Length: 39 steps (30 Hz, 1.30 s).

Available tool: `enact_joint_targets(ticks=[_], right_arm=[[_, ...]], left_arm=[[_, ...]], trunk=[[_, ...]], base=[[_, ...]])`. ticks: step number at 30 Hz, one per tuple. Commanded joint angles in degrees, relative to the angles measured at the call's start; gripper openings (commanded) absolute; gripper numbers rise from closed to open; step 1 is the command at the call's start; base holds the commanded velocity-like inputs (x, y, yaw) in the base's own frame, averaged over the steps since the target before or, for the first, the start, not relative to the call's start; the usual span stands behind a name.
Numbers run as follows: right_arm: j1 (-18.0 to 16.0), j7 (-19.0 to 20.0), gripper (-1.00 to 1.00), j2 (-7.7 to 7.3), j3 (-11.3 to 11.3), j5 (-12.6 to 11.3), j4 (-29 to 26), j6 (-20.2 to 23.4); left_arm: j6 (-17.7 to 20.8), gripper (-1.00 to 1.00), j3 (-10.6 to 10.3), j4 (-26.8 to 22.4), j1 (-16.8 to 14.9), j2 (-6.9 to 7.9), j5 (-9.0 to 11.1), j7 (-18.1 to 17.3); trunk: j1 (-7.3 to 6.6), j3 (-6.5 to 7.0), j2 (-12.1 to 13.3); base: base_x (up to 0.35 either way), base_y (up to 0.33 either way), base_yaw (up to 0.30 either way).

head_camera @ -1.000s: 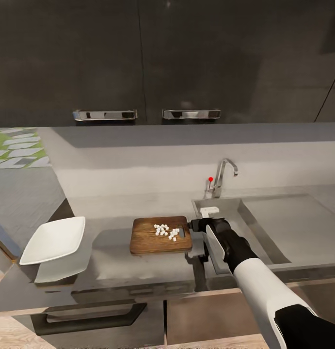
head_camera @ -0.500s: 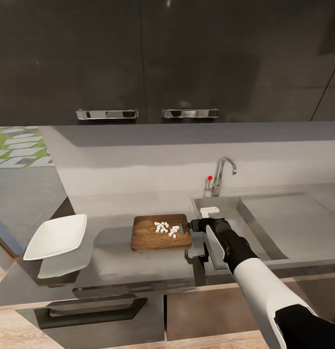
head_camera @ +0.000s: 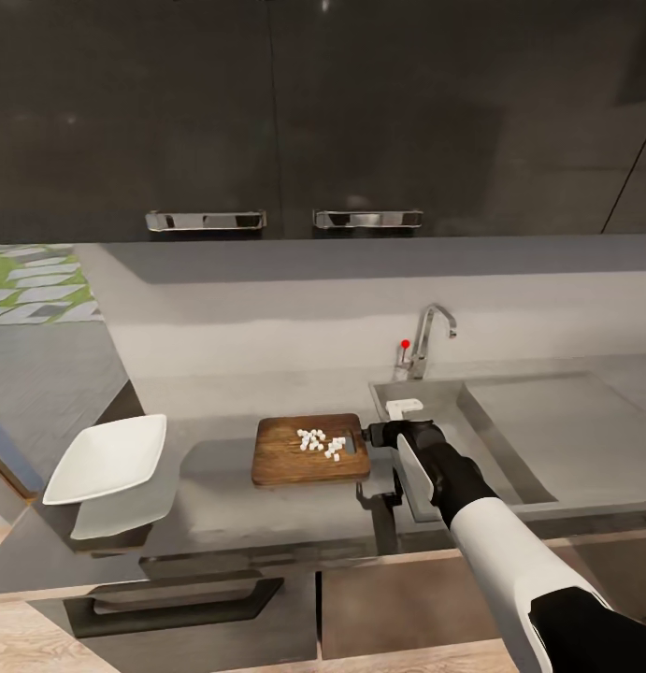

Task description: In the kitchen, take the Vidalia onion out of the sink, dice it on the chopping board with the paring knife, put the diced onion into the bowl on the countertop, then place both the paring knife and the chopping board into the sink.

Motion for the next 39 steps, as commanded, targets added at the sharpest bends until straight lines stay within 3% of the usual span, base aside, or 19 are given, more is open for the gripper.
enact_joint_targets(ticks=[1,39], right_arm=[[-0.1,-0.4,1.00,-0.03,0.2,-0.6,-0.1,0.2],[-0.1,-0.4,1.00,-0.03,0.2,-0.6,-0.1,0.2]], left_arm=[[-0.3,1.00,-0.4,0.2,-0.1,-0.05,0.0,0.1],[-0.3,1.00,-0.3,0.2,-0.1,-0.36,0.0,0.1]], trunk=[[0.03,-0.12,-0.1],[0.03,0.47,-0.1]], base=[[0.000,0.000,0.000],[0.015,0.019,0.000]])
